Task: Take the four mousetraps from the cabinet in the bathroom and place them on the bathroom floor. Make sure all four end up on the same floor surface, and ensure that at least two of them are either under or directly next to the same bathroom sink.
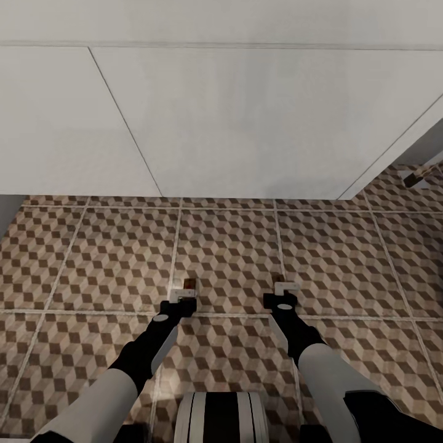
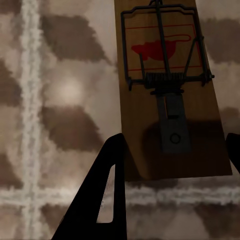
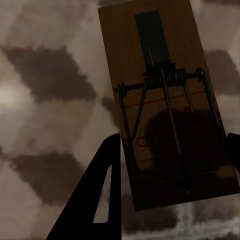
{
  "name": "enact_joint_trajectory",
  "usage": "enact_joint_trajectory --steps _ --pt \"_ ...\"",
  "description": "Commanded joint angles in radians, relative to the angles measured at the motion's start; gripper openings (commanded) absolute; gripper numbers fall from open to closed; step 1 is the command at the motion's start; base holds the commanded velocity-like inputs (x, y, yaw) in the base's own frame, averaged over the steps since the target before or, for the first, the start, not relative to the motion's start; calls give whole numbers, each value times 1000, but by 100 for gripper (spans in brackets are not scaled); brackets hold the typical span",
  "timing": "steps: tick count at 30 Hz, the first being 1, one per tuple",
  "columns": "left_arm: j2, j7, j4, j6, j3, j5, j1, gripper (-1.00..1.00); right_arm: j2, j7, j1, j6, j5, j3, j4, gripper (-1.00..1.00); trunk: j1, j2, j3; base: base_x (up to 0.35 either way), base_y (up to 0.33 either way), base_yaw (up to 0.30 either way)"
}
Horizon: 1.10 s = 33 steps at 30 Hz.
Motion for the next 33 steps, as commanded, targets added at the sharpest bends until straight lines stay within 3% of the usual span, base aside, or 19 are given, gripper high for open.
enact_joint_trajectory --steps 1,9,17,24,33 --pt "2 11 -1 -3 -6 9 0 -100 1 -1 0 7 5 -2 -2 -100 0 0 -1 0 0 0" --pt "1 -9 60 -139 -16 8 0 -100 0 -3 1 4 4 -2 -2 -100 0 0 -1 0 0 0" --pt "-1 10 82 -159 -71 8 0 -100 0 -3 1 3 4 -2 -2 -100 0 0 -1 0 0 0" --pt "3 17 85 -168 -79 9 0 -100 -3 -3 1 -1 5 0 -2 -100 0 0 -1 45 0 0" --pt "5 16 81 -168 -78 9 0 -100 -4 -3 1 -2 6 0 -2 -100 0 0 -1 234 0 0"
